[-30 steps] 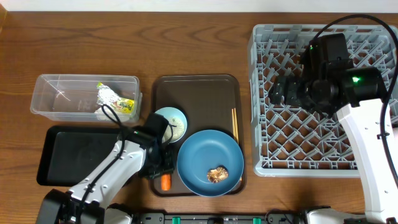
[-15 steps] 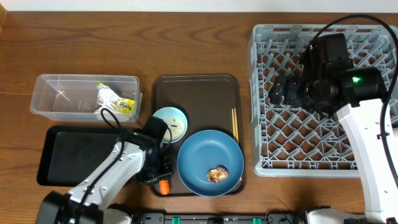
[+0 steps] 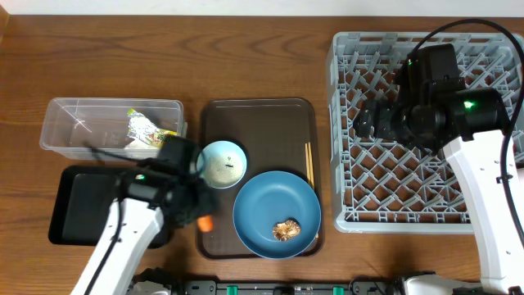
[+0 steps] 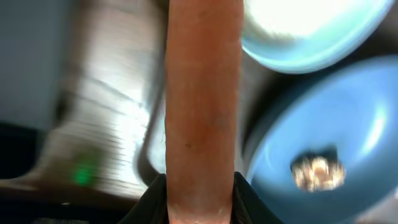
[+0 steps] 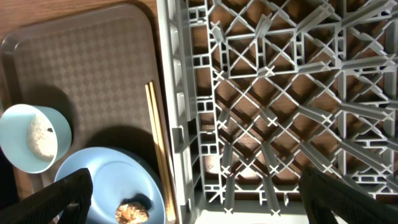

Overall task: Sort waste into correct bins and load items into the dishwasher rack
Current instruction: 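Carry the carrot left and release it onto the black tray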

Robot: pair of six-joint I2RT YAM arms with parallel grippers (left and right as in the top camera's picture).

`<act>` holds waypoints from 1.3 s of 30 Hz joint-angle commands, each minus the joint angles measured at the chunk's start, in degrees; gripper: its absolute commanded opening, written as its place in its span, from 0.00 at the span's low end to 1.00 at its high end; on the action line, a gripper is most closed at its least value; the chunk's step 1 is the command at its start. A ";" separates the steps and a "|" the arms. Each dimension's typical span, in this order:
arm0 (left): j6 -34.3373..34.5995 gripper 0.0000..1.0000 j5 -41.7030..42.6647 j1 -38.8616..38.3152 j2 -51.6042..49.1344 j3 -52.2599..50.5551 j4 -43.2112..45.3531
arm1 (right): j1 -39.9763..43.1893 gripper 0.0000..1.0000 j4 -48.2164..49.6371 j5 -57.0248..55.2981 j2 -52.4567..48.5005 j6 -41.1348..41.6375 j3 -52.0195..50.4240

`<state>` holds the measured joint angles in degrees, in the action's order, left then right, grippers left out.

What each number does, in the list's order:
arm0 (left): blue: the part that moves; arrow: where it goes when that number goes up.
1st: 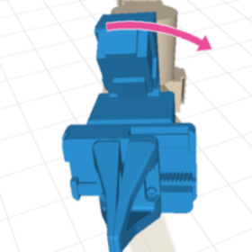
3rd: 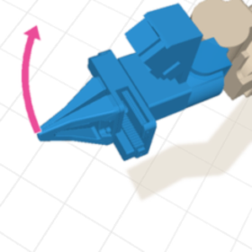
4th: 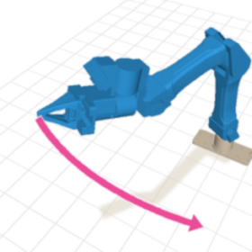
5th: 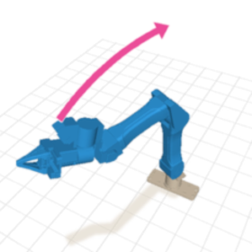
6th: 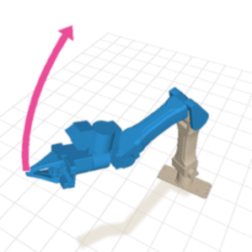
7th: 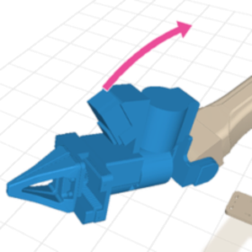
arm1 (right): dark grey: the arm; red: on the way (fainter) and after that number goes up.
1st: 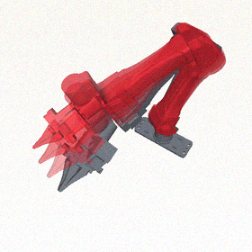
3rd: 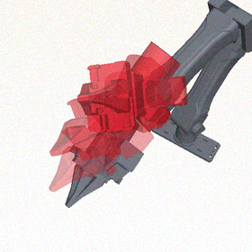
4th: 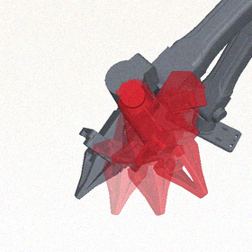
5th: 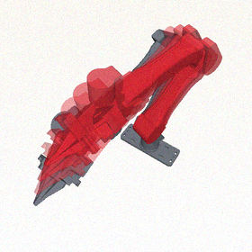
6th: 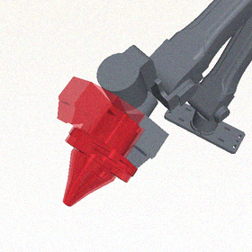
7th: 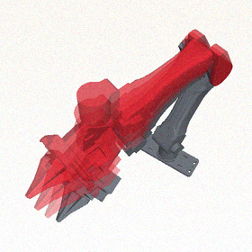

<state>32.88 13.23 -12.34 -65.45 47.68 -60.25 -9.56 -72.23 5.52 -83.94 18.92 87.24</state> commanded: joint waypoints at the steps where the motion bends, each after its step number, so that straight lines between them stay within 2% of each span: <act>1: 2.47 0.19 -6.10 7.82 1.11 1.11 -0.26 | -0.37 0.99 -0.22 -0.15 0.13 0.74 -0.04; 5: 2.84 0.18 -8.41 19.93 1.05 1.07 1.84 | -0.37 0.99 -0.44 -0.15 0.13 0.74 -0.04; 6: 2.89 0.14 -8.37 22.05 1.05 1.07 2.43 | -0.37 0.99 -0.44 -0.15 0.13 0.74 -0.04; 11: 3.45 0.14 -8.87 32.70 0.79 -0.52 6.78 | -0.37 0.99 -0.42 -0.13 0.13 0.76 -0.04; 16: 8.13 0.14 -8.66 38.93 -2.80 -2.54 10.36 | -0.37 0.99 -0.57 -0.13 0.13 0.76 -0.04; 20: 8.87 0.15 -4.66 40.19 -6.97 -2.54 13.94 | -0.37 0.99 -0.70 -0.13 0.13 0.74 -0.04; 22: 11.76 0.16 -4.15 40.17 -9.05 -2.54 14.60 | -0.37 0.99 -0.70 -0.13 0.13 0.76 -0.04; 23: 13.44 0.21 -3.89 40.17 -10.23 -2.54 14.99 | -0.37 0.99 -0.70 -0.13 0.13 0.76 -0.04; 27: 13.70 0.23 -3.10 40.19 -12.41 -2.54 15.72 | -0.37 0.99 -0.85 -0.13 0.13 0.76 -0.04; 29: 13.70 0.34 -2.82 40.19 -12.22 -2.51 14.93 | -0.37 0.99 -0.85 -0.15 0.13 0.74 -0.04; 32: 13.70 0.40 -2.03 40.19 -11.43 -2.51 13.81 | -0.37 0.99 -0.83 -0.15 0.13 0.66 -0.04; 34: 13.35 0.52 -2.08 40.19 -10.62 -2.51 13.09 | -0.37 0.99 -0.81 -0.17 0.13 -0.07 -0.04; 39: 11.74 0.62 -1.42 40.19 -7.98 -2.19 10.47 | -0.37 0.99 -1.05 -0.15 0.13 -0.98 -0.04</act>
<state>45.65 10.92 27.64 -75.46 45.39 -48.56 -9.56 -73.01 5.52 -83.94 18.79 87.24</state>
